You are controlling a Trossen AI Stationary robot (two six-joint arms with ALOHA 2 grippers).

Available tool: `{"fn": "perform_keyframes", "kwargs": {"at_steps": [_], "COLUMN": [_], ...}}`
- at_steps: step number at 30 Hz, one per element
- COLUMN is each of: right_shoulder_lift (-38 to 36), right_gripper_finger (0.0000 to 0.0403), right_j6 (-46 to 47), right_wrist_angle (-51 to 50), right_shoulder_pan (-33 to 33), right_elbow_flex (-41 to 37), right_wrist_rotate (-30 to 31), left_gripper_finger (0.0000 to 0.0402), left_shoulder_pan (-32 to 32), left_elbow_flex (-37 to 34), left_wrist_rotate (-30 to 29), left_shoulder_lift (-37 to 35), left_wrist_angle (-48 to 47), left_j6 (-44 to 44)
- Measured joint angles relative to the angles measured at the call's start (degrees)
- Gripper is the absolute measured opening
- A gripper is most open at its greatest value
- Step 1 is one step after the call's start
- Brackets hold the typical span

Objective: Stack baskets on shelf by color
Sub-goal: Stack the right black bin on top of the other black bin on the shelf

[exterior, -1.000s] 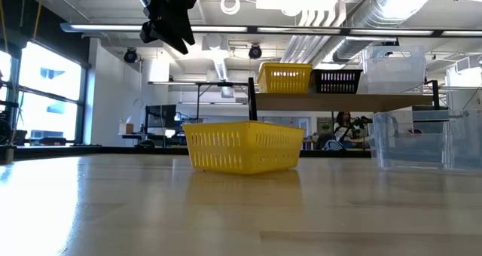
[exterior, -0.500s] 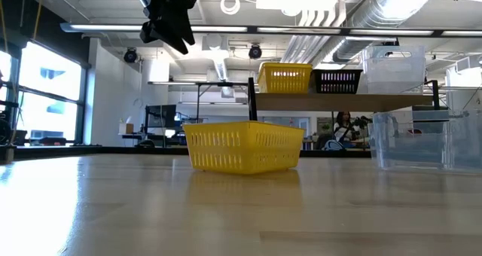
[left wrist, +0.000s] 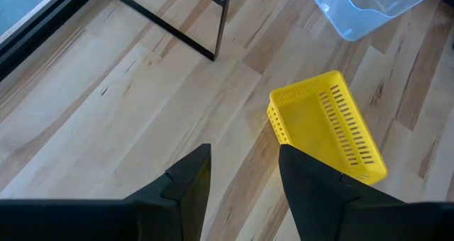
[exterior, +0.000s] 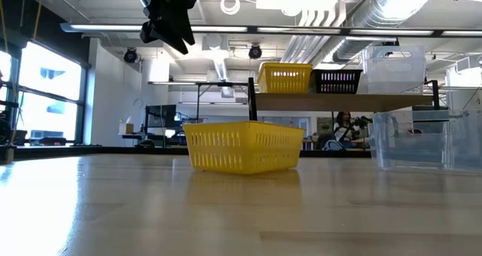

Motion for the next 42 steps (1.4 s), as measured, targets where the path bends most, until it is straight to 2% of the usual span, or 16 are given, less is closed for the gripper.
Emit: {"fn": "perform_keyframes", "kwargs": {"at_steps": [6,9,17,25,31,42], "right_shoulder_lift": [2.74,3.22,3.18,3.18,3.16,3.11], "right_gripper_finger": [0.0164,0.0148,0.0012,0.0004,0.0002,0.0001], "right_j6": [0.38,0.54,-0.17,0.47,0.64,-3.04], "right_wrist_angle": [-0.49,-0.65,-1.49,-7.41,-8.19,-12.39], "right_shoulder_pan": [0.48,0.72,0.55,-0.47,-2.04,-8.52], "right_elbow_flex": [-0.04,-0.04,0.65,9.37,17.24,29.54], "right_wrist_rotate": [-0.93,-1.31,-1.72,0.75,6.4,12.15], "left_gripper_finger": [0.0156,0.0156,0.0156,0.0156,0.0156,0.0156], "left_shoulder_pan": [0.01,0.0,0.0,0.0,0.01,0.02], "left_elbow_flex": [0.0,0.0,0.0,0.0,0.0,0.0], "left_wrist_rotate": [0.0,0.0,0.0,0.0,-0.01,0.0], "left_shoulder_lift": [0.0,0.0,0.0,0.0,0.0,0.0], "left_wrist_angle": [0.0,0.0,0.0,0.0,0.0,0.0], "left_j6": [0.0,0.0,0.0,0.0,0.07,0.07]}}
